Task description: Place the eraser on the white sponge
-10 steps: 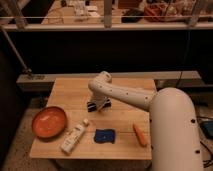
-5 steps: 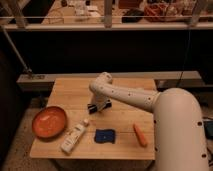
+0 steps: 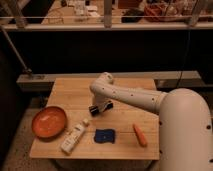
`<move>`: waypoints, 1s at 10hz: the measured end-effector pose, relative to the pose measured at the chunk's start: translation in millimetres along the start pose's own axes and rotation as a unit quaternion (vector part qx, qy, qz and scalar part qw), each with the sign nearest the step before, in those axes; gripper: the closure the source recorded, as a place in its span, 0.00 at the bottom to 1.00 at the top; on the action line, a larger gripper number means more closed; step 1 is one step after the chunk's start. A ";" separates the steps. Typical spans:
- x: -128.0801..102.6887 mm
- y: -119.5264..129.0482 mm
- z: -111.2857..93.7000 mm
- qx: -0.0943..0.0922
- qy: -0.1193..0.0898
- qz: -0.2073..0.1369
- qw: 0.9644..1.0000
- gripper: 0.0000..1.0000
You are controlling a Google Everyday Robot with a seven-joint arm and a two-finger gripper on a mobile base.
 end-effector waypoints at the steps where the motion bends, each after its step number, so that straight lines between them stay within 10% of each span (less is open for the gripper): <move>1: -4.0 8.3 -4.6 -0.002 0.001 -0.004 1.000 0.91; 10: -21.4 36.4 -27.6 -0.007 0.003 -0.034 0.999 0.91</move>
